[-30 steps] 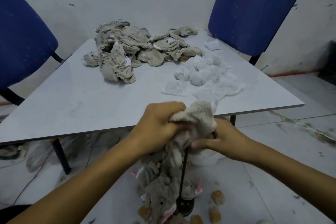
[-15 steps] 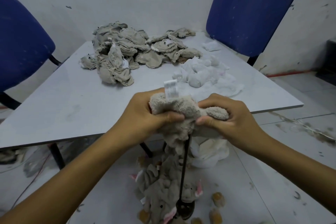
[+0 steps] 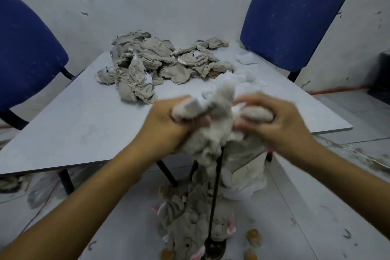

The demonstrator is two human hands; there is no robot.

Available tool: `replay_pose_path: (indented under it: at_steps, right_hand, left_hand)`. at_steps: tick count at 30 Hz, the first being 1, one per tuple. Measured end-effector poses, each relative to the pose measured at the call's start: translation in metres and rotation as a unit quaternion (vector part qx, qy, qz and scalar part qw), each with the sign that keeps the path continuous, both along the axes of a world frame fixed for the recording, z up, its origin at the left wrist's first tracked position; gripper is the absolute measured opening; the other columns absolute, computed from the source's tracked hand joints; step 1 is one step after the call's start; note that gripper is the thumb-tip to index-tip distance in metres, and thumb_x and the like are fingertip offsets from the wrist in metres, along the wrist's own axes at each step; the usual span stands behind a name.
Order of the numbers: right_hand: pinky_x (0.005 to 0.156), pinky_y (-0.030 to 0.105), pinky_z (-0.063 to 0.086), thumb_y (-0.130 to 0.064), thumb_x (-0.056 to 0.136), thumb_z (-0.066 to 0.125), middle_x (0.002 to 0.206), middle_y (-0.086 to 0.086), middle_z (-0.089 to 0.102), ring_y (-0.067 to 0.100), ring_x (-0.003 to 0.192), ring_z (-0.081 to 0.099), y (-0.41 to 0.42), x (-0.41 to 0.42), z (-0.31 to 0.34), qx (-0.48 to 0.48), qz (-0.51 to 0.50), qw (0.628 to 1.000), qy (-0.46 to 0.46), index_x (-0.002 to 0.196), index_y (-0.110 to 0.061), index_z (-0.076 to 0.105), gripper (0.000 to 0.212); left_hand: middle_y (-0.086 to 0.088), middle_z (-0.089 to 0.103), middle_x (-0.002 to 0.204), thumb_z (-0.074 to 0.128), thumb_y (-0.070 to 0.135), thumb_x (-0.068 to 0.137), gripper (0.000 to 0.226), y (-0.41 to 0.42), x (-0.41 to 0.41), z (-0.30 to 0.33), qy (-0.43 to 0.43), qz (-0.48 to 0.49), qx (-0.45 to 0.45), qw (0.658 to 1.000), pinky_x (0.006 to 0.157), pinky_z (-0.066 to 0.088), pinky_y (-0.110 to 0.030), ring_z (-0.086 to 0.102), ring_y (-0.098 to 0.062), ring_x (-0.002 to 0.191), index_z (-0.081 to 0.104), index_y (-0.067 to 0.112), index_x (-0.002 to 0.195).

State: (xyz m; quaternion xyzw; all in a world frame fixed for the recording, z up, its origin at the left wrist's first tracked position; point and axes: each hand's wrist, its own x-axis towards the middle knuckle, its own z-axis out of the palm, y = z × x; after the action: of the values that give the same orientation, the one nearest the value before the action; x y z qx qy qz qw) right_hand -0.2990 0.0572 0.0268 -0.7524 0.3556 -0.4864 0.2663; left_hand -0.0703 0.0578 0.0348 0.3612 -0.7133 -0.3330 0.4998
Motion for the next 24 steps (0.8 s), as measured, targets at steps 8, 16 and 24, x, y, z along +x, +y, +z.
replay_pose_path:
  at_steps: [8, 16, 24]
  right_hand:
    - [0.092, 0.017, 0.049, -0.004, 0.100, 0.052, 0.118, -0.004, 0.067, 0.010, 0.104, 0.062, -0.071, 0.029, -0.004, 0.068, -0.083, 0.985, 0.138, 0.121, -0.023, 0.064, 0.031]
    - [0.073, 0.039, 0.043, -0.011, 0.097, 0.049, 0.117, 0.002, 0.058, 0.023, 0.104, 0.043, -0.091, 0.057, -0.034, 0.002, -0.086, 0.905, 0.416, 0.124, -0.032, 0.053, 0.034]
    - [0.073, 0.040, 0.048, -0.022, 0.093, 0.060, 0.106, 0.005, 0.044, 0.029, 0.109, 0.043, -0.101, 0.056, -0.035, 0.018, -0.186, 0.877, 0.443, 0.103, -0.014, 0.059, 0.013]
  left_hand:
    - [-0.010, 0.047, 0.126, 0.073, 0.017, 0.083, 0.060, -0.043, 0.066, -0.011, -0.325, 0.338, 0.075, 0.880, 0.092, 0.045, -0.039, 0.046, -0.031, 0.115, 0.046, 0.033, 0.134]
    - [0.004, 0.065, 0.099, 0.070, 0.024, 0.089, 0.016, -0.055, 0.065, -0.029, -0.384, 0.188, 0.030, 0.903, 0.073, 0.040, -0.017, 0.057, -0.005, 0.086, 0.071, 0.021, 0.105]
    - [0.002, 0.068, 0.080, 0.075, 0.021, 0.085, 0.015, -0.070, 0.051, -0.033, -0.235, 0.188, 0.134, 0.944, 0.059, 0.048, -0.020, 0.061, -0.009, 0.066, 0.065, 0.025, 0.096]
